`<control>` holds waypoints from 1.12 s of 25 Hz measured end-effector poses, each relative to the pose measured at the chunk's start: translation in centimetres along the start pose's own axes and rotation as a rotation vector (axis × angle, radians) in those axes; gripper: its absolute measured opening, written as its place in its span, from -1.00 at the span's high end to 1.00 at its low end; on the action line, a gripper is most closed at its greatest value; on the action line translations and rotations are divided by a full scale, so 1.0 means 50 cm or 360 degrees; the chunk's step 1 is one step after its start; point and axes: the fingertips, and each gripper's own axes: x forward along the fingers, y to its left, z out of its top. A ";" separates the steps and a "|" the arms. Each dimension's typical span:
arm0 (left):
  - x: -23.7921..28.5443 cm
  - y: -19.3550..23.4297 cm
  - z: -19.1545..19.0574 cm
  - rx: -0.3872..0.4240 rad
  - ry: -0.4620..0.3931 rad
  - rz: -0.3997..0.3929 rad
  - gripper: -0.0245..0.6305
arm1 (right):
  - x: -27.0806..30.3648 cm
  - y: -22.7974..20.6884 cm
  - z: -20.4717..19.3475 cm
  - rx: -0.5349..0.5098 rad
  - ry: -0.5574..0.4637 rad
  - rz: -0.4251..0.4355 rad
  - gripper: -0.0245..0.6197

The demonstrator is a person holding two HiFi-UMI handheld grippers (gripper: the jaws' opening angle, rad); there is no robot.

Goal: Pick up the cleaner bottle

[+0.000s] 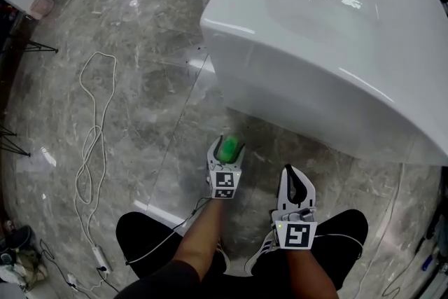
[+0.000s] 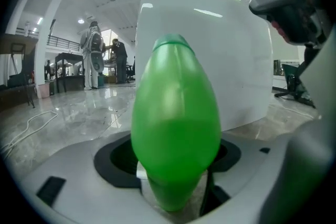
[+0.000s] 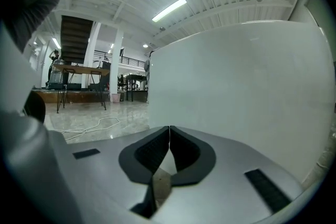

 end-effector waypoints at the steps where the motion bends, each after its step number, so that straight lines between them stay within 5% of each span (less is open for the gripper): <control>1: 0.006 -0.001 0.002 0.0020 -0.0014 -0.0012 -0.08 | -0.003 0.003 0.000 -0.0001 -0.0003 0.0007 0.87; 5: 0.016 0.001 0.006 0.0027 -0.0034 -0.0017 0.01 | -0.007 0.019 -0.008 0.0013 0.0024 0.0027 0.87; 8: 0.013 0.011 0.002 0.0000 -0.0041 0.0012 0.34 | -0.010 0.027 -0.017 0.0004 0.0052 0.0035 0.87; 16: 0.017 -0.003 0.026 -0.0042 -0.0030 -0.0041 0.36 | -0.002 0.023 -0.015 -0.0021 0.0054 0.0012 0.87; 21: 0.009 -0.018 0.100 -0.0069 -0.0079 -0.0077 0.36 | 0.003 0.005 -0.018 0.0005 0.0064 -0.0067 0.87; 28: -0.036 -0.027 0.286 -0.0121 -0.0167 -0.0031 0.37 | 0.017 -0.044 0.090 0.0075 -0.0008 -0.0177 0.87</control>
